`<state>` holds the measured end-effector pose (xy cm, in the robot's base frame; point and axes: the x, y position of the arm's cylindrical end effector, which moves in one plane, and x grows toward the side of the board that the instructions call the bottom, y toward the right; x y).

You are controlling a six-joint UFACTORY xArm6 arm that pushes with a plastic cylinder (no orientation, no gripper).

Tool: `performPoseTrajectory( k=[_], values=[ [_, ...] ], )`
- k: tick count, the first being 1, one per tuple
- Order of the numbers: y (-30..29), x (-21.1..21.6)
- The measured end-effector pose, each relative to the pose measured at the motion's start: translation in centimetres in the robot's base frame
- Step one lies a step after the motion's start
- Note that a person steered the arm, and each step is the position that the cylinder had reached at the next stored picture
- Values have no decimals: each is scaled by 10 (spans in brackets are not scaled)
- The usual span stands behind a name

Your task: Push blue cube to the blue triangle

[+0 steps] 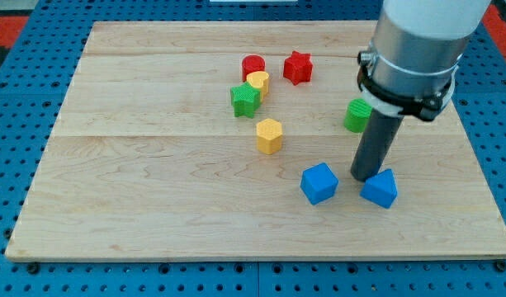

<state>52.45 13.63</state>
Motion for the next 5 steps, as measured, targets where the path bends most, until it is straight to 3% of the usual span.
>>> performPoseTrajectory(
  k=[1, 2, 3, 5],
  values=[
    [3, -43],
    [-69, -57],
    [-122, -14],
    [-31, 2]
  ],
)
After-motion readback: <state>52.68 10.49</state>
